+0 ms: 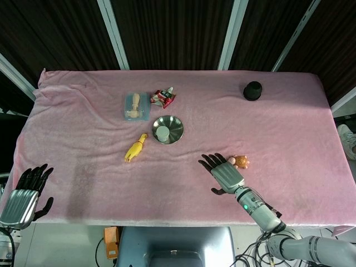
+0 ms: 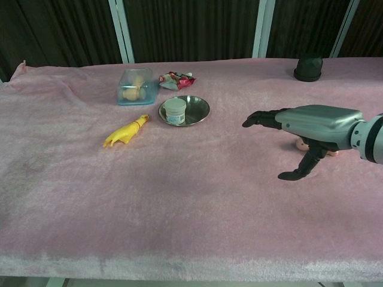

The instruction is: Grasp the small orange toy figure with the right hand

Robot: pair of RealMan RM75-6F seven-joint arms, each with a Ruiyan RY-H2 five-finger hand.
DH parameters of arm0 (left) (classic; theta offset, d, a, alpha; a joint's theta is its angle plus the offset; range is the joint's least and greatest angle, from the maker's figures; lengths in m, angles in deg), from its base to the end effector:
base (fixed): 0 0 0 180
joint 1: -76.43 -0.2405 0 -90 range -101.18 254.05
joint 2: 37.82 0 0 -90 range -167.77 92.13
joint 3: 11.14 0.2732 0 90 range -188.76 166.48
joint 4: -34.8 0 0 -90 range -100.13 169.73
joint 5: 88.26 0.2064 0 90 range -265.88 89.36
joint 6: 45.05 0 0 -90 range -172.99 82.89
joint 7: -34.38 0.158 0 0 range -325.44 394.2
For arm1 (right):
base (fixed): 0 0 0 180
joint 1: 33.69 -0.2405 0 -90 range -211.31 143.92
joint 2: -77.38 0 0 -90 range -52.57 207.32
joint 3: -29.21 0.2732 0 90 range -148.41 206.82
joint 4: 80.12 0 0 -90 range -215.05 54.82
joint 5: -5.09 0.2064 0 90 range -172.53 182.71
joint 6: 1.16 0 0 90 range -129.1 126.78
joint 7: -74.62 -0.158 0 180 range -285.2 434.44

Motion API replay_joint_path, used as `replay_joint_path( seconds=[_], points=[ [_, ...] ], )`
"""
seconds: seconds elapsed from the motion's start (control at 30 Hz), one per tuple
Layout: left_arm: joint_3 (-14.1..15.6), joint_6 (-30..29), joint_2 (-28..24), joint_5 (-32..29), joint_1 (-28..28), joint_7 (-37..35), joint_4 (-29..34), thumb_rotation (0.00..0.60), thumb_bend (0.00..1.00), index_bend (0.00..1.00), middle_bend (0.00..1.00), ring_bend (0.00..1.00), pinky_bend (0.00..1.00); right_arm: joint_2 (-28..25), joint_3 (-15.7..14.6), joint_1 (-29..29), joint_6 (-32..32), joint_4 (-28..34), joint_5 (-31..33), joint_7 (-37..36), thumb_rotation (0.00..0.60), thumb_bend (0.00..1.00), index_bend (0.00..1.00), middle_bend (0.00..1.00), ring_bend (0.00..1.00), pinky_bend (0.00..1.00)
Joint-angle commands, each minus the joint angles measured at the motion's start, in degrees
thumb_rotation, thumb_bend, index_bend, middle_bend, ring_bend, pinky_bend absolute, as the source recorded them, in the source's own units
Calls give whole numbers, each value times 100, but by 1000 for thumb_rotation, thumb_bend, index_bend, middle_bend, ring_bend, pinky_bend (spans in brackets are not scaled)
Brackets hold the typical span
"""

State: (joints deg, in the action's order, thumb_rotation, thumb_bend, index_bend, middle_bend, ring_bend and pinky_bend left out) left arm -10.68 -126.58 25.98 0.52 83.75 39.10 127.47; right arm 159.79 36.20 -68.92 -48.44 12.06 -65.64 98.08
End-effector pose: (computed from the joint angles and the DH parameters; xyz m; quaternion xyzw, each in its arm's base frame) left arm -0.3180 0.1965 0.1508 -0.6555 -0.3703 -0.3493 0.5578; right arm -0.1900 -0.3142 -0.0165 0.8056 -0.3645 0.2924 0.3642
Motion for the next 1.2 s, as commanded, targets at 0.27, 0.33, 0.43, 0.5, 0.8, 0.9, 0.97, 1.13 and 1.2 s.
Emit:
replay_joint_path(
  seconds=[0.27,0.33,0.43,0.5,0.8,0.9,0.97,1.13,1.2],
  points=[
    [2,-17,-9,3,-6,-29,-13,600,422,0,0,0,20,-12,-102,-113,-51,-221,428,241,600,340,79,0,0,0],
    [1,-38,-12,23,-7,-42,-18,600,422,0,0,0,21,-59,-121,-104,-73,-313,613,305,600,340,90,0,0,0],
    [14,-54,-29,48,-14,-78,-10,600,422,0,0,0,20,-113,-129,-87,-145,-547,880,417,600,340,128,0,0,0],
    [13,-62,-32,64,-11,-104,-18,600,422,0,0,0,20,-122,-105,-84,-137,-739,1088,399,600,339,165,0,0,0],
    [14,3,-2,73,34,-72,-29,600,423,0,0,0,20,-47,-18,-157,32,-1437,1325,-13,600,391,416,0,0,0],
    [-2,35,4,30,48,-66,-31,600,422,0,0,0,20,35,-34,-184,49,-1596,1338,-38,600,402,456,0,0,0],
    [-2,39,3,29,53,-68,-26,600,422,0,0,0,20,82,-32,-196,50,-1673,1334,-82,600,402,460,0,0,0],
    [1,11,-2,38,43,-74,-22,600,424,0,0,0,20,191,-38,-210,35,-1855,1286,-182,600,402,483,0,0,0],
    [4,3,0,38,37,-80,-27,600,423,0,0,0,21,235,-37,-219,43,-1922,1284,-214,600,402,496,0,0,0]
  ],
)
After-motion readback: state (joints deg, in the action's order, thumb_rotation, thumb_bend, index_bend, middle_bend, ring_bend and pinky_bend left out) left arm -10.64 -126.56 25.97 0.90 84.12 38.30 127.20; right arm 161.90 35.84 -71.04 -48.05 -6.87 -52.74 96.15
